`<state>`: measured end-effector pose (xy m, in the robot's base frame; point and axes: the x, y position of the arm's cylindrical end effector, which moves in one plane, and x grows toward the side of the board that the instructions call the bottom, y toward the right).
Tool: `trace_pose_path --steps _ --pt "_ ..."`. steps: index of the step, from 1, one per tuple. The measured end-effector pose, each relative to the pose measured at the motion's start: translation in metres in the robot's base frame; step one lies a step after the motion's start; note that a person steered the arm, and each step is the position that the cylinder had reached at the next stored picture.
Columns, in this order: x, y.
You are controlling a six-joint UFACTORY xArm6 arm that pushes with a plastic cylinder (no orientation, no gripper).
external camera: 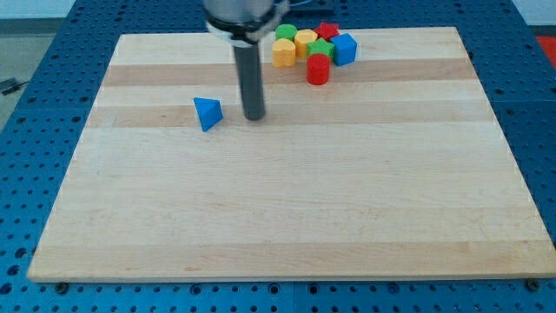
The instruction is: Place triangle to the top left of the board
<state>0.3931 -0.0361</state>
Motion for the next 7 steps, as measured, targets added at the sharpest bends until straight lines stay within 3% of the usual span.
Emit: trace_pose_path --steps 1,2,5,7 --pt "0.03 -0.002" --pt "0.039 -0.045" --pt "-0.104 -0.161" --pt "-0.112 -0.158"
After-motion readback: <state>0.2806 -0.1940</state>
